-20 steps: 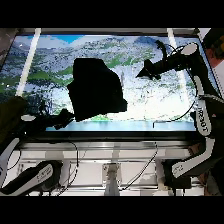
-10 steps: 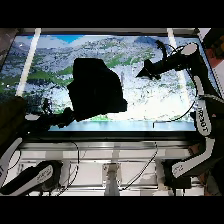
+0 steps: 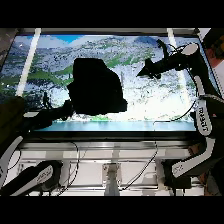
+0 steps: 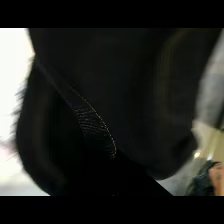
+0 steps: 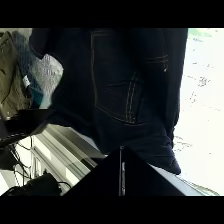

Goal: Fold the clothes and pants, and hang the long-sleeved shirts on hangers.

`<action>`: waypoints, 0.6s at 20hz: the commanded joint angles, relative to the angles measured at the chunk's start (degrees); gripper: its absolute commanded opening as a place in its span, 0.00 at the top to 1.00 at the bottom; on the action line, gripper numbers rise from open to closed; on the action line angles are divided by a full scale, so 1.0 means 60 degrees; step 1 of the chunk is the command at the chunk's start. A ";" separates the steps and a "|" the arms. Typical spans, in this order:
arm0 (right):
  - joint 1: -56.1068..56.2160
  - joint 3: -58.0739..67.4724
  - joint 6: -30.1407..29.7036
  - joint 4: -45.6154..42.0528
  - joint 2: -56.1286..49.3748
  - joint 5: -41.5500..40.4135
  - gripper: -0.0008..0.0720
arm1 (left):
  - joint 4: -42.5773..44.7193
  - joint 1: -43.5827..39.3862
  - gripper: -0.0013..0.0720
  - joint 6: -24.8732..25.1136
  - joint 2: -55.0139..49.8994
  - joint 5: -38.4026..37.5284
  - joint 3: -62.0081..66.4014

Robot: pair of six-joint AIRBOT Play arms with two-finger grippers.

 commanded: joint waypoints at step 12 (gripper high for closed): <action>0.0882 -0.3978 -0.5144 -0.1140 0.0000 0.0321 0.83 | -0.0255 0.0109 0.97 0.0379 0.1016 0.1337 0.3020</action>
